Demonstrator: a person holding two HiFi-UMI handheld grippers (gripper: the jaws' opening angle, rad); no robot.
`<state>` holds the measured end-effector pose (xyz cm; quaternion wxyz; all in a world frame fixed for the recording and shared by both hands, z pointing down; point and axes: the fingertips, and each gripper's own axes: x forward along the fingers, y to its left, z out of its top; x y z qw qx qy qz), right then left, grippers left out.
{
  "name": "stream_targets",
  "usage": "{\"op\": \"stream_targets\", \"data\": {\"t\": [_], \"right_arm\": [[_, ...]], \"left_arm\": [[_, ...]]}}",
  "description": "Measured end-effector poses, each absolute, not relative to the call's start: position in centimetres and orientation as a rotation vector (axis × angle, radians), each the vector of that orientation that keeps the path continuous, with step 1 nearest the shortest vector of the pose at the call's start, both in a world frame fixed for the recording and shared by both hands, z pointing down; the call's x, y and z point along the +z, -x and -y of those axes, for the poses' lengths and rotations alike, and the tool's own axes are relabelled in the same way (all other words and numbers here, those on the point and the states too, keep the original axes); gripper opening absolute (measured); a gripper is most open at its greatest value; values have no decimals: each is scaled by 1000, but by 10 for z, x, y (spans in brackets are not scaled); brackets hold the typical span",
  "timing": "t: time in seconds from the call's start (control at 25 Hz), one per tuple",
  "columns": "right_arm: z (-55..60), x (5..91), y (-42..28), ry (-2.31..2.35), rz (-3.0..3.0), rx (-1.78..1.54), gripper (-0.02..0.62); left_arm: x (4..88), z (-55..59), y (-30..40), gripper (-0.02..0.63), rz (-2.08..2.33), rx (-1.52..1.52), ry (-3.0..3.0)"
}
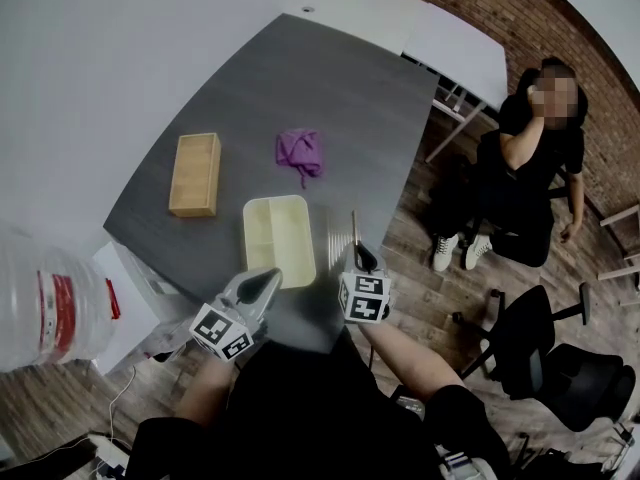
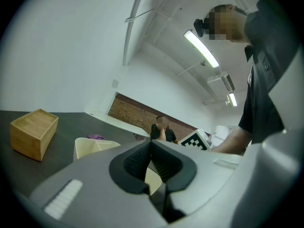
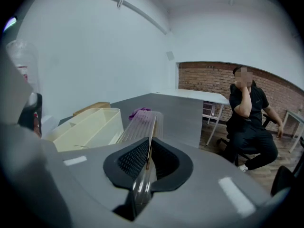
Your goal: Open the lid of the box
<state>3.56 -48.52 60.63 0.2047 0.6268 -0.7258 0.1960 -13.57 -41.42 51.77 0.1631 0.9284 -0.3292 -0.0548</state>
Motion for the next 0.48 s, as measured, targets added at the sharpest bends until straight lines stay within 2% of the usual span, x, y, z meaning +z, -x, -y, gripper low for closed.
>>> {"op": "stream_targets", "data": {"t": [0.48], "right_arm": [[487, 679, -26, -1613, 1939, 602, 23]], "left_arm": [[517, 400, 137, 0, 948, -110, -2627]]}}
